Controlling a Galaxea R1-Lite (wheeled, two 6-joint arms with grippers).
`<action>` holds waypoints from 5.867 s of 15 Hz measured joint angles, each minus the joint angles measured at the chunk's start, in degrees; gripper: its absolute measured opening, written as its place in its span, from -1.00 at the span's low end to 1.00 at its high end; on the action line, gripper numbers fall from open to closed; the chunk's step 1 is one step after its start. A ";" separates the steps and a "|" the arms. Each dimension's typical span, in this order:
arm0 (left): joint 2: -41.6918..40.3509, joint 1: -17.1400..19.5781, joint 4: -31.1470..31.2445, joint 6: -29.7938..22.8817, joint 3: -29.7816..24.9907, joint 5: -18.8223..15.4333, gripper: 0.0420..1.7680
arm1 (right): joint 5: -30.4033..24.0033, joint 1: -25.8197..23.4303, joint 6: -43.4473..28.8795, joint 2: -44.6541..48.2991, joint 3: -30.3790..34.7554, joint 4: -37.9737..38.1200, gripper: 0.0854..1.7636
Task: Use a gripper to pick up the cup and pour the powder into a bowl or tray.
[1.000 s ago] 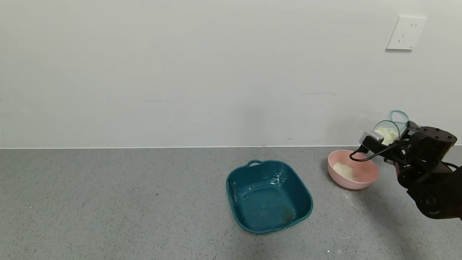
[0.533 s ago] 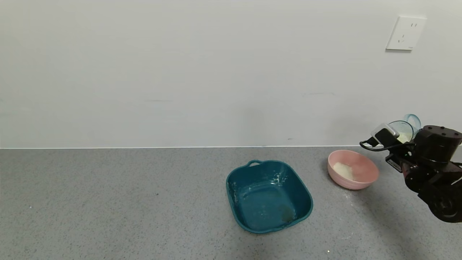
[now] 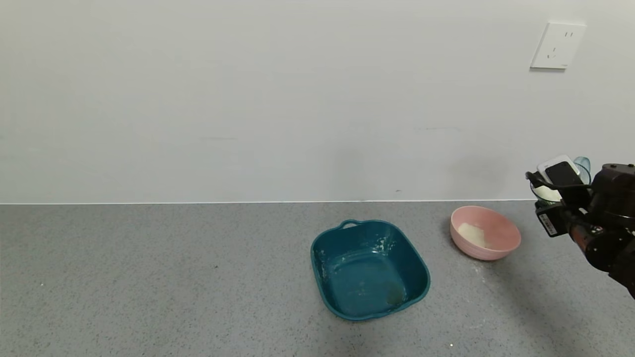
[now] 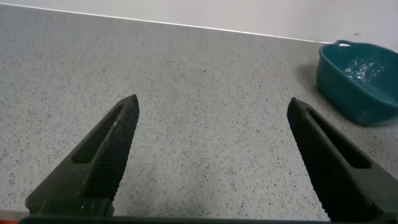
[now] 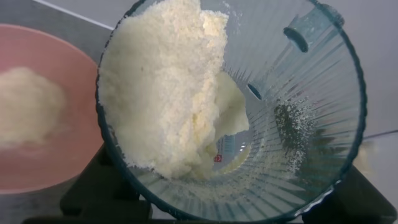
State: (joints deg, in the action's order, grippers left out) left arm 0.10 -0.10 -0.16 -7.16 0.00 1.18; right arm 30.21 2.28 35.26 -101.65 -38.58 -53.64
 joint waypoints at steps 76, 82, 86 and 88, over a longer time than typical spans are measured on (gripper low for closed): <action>0.00 0.00 0.00 0.00 0.00 0.00 0.94 | -24.28 10.80 -30.05 5.14 15.30 12.26 0.91; 0.00 0.00 0.00 0.00 0.00 0.00 0.94 | -23.95 9.84 -30.09 20.05 20.70 12.19 0.92; 0.00 0.00 0.00 0.00 0.00 0.00 0.94 | -24.21 7.31 -30.07 30.34 25.77 12.37 0.92; 0.00 0.00 0.00 0.00 0.00 0.02 0.94 | -24.41 4.68 -30.03 35.91 28.37 12.50 0.92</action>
State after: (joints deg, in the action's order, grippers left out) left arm 0.10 -0.10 -0.16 -7.16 0.00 1.21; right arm 5.80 6.96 5.23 -65.73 -10.22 -41.14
